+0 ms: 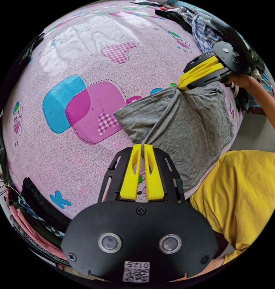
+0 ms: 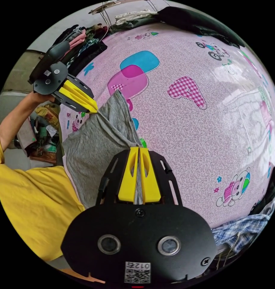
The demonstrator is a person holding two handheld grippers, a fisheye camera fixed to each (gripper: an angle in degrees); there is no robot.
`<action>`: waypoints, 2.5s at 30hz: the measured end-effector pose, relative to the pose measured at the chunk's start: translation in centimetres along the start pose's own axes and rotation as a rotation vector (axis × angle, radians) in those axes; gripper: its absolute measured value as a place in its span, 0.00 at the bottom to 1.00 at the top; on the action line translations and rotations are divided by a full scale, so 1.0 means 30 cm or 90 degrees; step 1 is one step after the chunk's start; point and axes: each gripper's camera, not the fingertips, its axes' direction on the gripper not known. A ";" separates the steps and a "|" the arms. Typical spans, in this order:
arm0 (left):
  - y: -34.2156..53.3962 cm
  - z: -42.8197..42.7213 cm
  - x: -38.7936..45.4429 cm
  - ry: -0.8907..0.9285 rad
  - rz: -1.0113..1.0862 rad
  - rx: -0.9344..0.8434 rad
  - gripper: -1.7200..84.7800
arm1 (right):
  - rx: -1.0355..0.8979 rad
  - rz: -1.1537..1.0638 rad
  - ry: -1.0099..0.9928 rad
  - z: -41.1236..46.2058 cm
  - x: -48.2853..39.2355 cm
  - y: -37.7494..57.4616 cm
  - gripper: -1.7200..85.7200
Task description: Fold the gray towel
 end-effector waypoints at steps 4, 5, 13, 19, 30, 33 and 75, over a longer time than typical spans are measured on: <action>0.012 0.031 -0.097 0.011 -0.018 -0.007 0.02 | 0.004 0.022 -0.005 -0.057 0.015 0.007 0.04; 0.019 0.036 -0.130 0.017 -0.026 -0.005 0.02 | 0.012 0.041 -0.003 -0.083 0.026 0.016 0.04; 0.145 0.025 -0.370 0.116 -0.106 0.062 0.02 | 0.171 0.169 -0.091 -0.367 0.119 0.261 0.05; 0.355 -0.059 -0.545 0.115 -0.249 0.195 0.03 | 0.210 0.327 -0.055 -0.431 0.165 0.669 0.05; -0.063 0.062 -0.217 0.170 -0.020 0.155 0.02 | 0.188 0.437 -0.171 -0.411 0.199 0.759 0.04; -0.102 0.116 -0.255 0.154 -0.050 0.113 0.03 | 0.151 0.461 -0.199 -0.407 0.217 0.758 0.04; -0.313 0.231 0.350 0.163 0.148 0.061 0.02 | 0.145 0.444 -0.011 -0.501 -0.068 1.270 0.04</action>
